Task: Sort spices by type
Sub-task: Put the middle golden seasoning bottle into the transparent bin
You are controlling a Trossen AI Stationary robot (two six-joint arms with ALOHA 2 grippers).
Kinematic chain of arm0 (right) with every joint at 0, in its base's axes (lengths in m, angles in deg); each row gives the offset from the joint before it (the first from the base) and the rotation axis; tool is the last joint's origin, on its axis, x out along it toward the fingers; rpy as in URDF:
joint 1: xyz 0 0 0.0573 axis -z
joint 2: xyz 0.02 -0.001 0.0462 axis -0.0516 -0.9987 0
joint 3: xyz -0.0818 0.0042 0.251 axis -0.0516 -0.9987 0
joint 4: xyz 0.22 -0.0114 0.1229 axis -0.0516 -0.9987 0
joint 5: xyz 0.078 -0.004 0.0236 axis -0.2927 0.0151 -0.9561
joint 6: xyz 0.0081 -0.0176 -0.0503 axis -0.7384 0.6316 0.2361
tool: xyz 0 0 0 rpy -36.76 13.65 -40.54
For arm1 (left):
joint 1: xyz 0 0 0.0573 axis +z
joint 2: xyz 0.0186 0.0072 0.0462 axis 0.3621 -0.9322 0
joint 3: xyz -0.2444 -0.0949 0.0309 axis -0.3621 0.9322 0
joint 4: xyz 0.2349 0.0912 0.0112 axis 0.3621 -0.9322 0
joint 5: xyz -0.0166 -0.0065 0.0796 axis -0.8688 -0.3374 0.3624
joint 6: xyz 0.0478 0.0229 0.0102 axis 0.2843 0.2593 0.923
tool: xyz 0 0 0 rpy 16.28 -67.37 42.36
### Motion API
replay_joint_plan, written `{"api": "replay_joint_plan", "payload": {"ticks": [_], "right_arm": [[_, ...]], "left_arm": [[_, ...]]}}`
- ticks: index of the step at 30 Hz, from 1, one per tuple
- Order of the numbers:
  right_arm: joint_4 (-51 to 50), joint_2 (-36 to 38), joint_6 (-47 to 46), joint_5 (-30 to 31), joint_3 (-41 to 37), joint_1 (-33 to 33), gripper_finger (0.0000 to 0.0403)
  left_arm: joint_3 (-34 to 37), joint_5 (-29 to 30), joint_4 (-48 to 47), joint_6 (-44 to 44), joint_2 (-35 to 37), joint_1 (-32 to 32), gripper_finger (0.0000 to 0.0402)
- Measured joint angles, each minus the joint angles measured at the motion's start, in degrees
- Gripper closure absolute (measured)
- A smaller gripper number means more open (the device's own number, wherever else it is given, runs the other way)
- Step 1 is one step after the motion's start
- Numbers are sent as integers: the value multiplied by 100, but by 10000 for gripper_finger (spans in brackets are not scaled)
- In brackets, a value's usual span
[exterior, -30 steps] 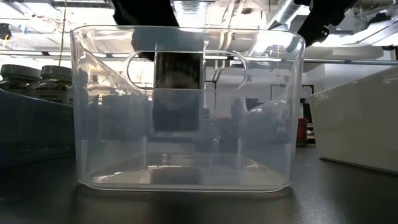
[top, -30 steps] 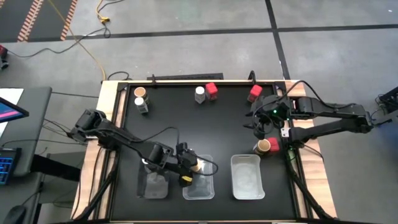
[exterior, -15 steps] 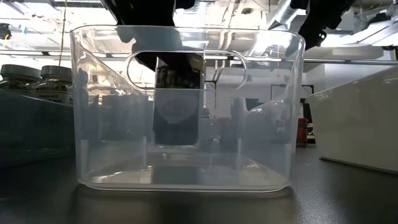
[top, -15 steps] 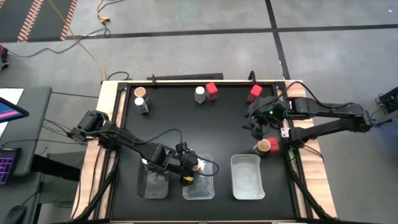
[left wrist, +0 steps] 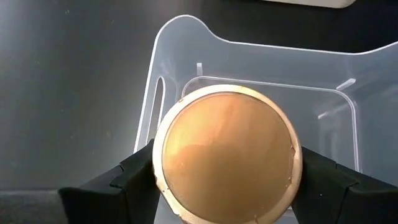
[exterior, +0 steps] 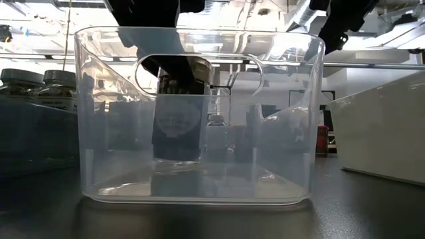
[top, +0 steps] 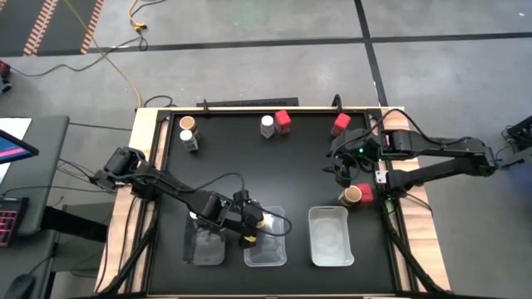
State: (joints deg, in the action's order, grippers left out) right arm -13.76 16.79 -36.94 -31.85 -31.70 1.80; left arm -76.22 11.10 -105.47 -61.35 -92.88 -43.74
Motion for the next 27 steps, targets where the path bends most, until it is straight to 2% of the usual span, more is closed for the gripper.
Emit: {"api": "replay_joint_plan", "payload": {"ticks": [11, 17, 27], "right_arm": [[0, 0, -17, 1, 0, 0, 127], [0, 2, -75, 1, 0, 0, 127], [0, 2, -151, 1, 0, 0, 127]], "left_arm": [[23, -49, 231, 12, 1, 39, 131], [347, -212, 802, -257, 12, 87, 131], [363, -260, 696, -4, 78, 225, 130]]}}
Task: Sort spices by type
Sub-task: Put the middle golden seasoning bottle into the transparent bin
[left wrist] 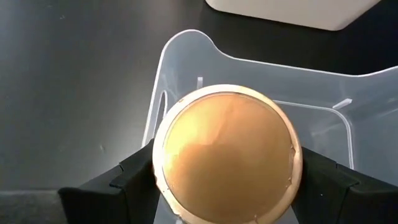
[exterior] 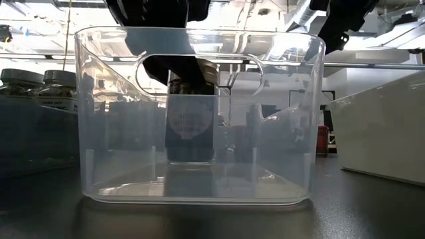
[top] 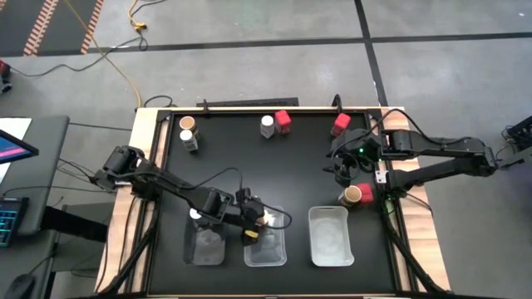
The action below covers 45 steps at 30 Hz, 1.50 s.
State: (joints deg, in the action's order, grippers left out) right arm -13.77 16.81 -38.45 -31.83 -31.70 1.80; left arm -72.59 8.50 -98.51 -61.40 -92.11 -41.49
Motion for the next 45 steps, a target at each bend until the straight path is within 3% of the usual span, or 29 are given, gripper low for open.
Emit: {"api": "replay_joint_plan", "payload": {"ticks": [30, 38, 45], "right_arm": [[2, -2, 0, 2, 0, 0, 127], [2, -2, 28, 4, 0, 0, 127], [2, -2, 44, 4, 0, 0, 127]], "left_arm": [[2, -100, -2, 141, 0, 91, 114], [2, -108, -2, 136, 0, 89, 80], [2, -105, -10, 94, 22, 98, 78]]}}
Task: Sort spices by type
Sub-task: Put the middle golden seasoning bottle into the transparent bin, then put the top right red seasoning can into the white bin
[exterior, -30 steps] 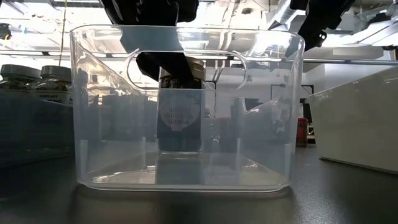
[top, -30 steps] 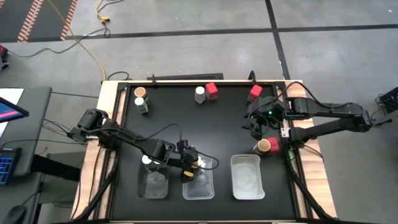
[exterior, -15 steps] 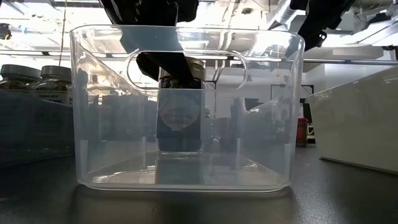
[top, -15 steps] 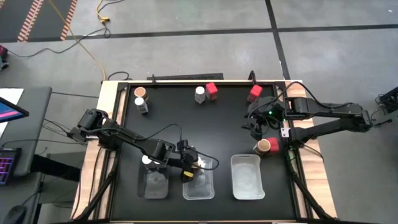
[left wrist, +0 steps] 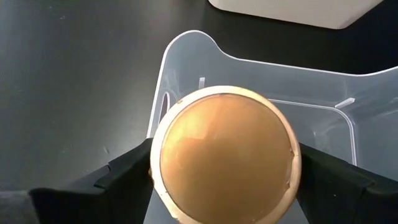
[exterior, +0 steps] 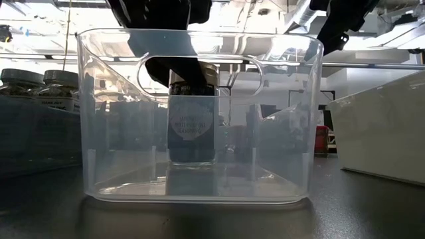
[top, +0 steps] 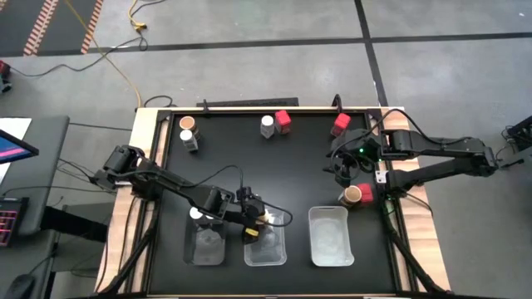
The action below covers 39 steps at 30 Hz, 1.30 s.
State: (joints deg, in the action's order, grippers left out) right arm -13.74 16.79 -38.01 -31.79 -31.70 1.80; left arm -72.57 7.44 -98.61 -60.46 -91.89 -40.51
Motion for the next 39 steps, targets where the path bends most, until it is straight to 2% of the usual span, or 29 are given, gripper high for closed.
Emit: {"api": "replay_joint_plan", "payload": {"ticks": [15, 25, 29, 31, 35, 39], "right_arm": [[3, 1, -2, 0, 0, -2, 127], [3, 0, -2, 0, 0, -2, 127], [7, 0, -2, 0, 0, -2, 127], [11, 0, -4, 0, 0, 0, 127], [161, -31, -4, 0, 0, -2, 127], [361, -95, -7, 0, -2, -24, 127]], "left_arm": [[0, 3, -28, -30, 664, -5, 79], [0, -20, -373, 140, 1783, -7, 79], [0, -11, -828, 135, 2291, -3, 79], [0, -20, -1210, -161, 2498, -24, 79], [46, 407, -1730, -244, 2774, -117, 79], [662, 731, -941, 206, 3163, -117, 79]]}}
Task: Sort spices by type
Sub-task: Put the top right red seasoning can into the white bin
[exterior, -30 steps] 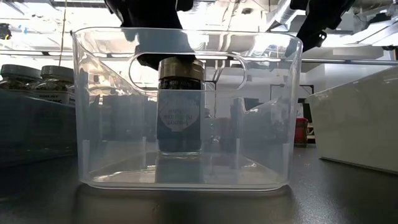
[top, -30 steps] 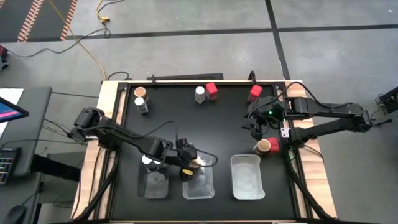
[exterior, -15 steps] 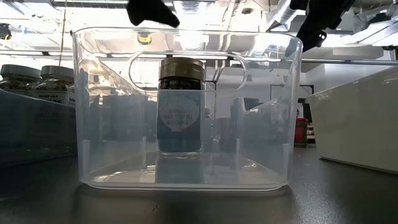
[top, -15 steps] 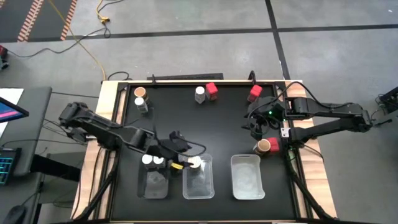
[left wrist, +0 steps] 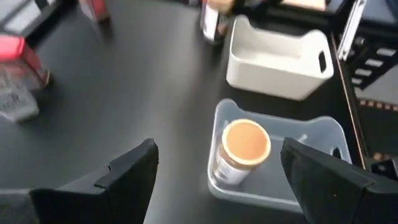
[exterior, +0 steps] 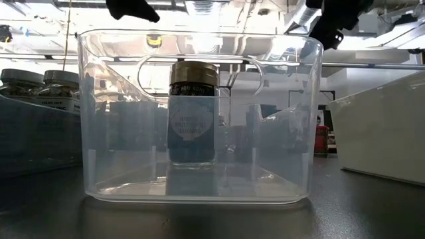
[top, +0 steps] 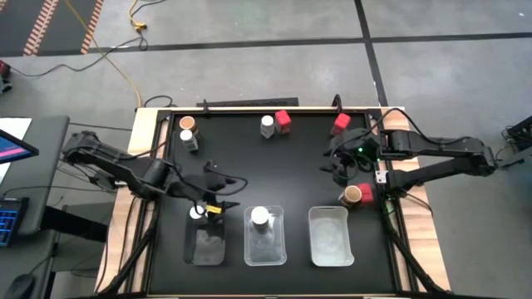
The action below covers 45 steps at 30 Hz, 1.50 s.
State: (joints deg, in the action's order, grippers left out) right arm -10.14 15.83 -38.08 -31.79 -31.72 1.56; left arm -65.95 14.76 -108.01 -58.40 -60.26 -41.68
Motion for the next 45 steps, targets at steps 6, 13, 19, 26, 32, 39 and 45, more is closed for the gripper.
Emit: {"api": "replay_joint_plan", "payload": {"ticks": [6, 13, 19, 26, 32, 39, 45], "right_arm": [[347, -190, 0, 0, -2, 5, 127], [2079, -799, -55, 13, -2, 286, 127], [3197, -1679, -55, 15, 298, 734, 127], [2055, -2694, -367, 595, 1682, 1320, 127], [-803, -3136, -2036, 1211, 2904, 2190, 127], [-2335, -3127, -3468, 1213, 2938, 3506, 127], [-2554, -3137, -4138, 1211, 2938, 4345, 127]], "left_arm": [[1569, -8, 1727, 622, 1024, 114, 79], [2404, -5, 1828, 734, 2307, 260, 79], [2608, -1, 1842, 1356, 2931, 298, 79], [2621, -1, 1494, 1871, 3214, 298, 79], [2621, 273, 698, 1634, 3885, 411, 79], [2621, 450, 508, 1276, 4231, 514, 79], [2621, 453, 511, 1436, 4155, 512, 79]]}}
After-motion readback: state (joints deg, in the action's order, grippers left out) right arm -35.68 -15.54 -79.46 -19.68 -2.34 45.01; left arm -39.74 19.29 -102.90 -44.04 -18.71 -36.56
